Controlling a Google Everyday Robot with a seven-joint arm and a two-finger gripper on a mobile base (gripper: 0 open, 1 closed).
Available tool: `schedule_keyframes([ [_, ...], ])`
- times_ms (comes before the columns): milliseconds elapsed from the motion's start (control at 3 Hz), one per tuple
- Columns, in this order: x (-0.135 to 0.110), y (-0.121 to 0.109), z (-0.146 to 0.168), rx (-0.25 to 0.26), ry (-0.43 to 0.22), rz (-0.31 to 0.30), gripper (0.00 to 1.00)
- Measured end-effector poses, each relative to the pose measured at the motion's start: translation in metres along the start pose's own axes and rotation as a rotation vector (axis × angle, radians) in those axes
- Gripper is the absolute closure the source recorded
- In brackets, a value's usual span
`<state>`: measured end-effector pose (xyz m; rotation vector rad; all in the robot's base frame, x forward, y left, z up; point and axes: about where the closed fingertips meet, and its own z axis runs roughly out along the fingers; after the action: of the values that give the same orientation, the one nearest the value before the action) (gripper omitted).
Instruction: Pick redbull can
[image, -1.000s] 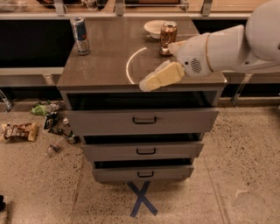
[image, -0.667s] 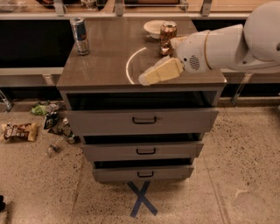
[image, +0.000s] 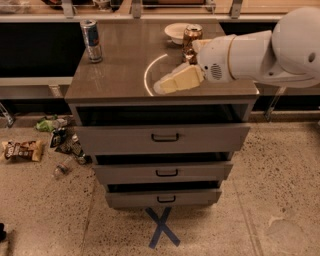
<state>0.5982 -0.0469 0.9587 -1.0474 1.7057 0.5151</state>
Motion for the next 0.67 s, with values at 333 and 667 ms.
schedule_keyframes([
  [333, -0.007, -0.018, 0.029, 0.023, -0.070, -0.034, 0.00],
  [667, -0.007, -0.041, 0.066, 0.035, -0.141, -0.010, 0.00],
])
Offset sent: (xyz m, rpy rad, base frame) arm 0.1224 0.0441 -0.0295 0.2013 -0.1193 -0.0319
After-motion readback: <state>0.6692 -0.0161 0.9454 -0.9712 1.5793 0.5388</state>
